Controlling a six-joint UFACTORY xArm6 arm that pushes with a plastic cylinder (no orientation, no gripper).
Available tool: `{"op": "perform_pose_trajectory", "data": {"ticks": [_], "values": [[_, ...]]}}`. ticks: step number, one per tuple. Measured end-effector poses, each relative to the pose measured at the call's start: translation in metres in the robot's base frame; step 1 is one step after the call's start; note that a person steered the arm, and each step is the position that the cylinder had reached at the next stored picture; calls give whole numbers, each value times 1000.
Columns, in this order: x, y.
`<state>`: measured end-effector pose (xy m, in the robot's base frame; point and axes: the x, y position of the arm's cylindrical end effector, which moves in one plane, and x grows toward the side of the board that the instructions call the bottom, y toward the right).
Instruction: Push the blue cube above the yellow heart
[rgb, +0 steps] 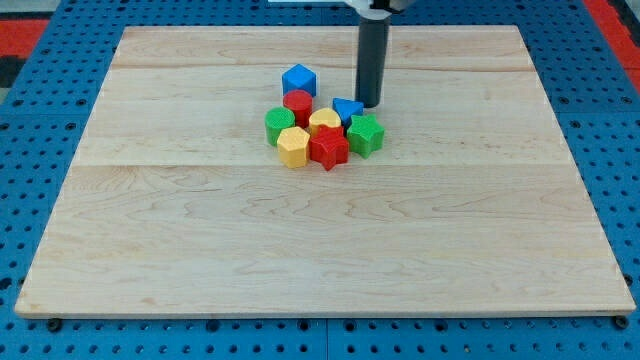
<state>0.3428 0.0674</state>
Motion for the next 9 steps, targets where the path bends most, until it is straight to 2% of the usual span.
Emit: {"op": "perform_pose_trajectory", "data": {"ticks": [2,3,4,5,6,9], "values": [[-17,19],[-58,5],[-74,-42],[-76,-96],[-75,-118],[-50,-117]]}}
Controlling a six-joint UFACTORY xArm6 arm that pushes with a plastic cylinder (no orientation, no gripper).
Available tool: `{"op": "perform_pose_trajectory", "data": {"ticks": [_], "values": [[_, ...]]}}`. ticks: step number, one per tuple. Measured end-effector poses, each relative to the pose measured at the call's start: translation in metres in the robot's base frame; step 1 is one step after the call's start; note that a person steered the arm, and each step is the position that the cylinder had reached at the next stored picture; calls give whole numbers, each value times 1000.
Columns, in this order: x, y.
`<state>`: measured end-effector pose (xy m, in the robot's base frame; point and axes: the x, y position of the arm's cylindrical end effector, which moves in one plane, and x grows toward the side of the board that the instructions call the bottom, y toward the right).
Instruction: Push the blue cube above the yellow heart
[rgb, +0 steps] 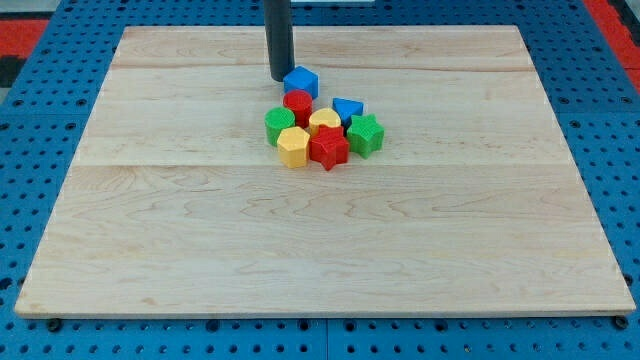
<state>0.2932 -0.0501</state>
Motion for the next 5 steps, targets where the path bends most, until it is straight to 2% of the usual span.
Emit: {"op": "perform_pose_trajectory", "data": {"ticks": [5], "values": [[24,22]]}}
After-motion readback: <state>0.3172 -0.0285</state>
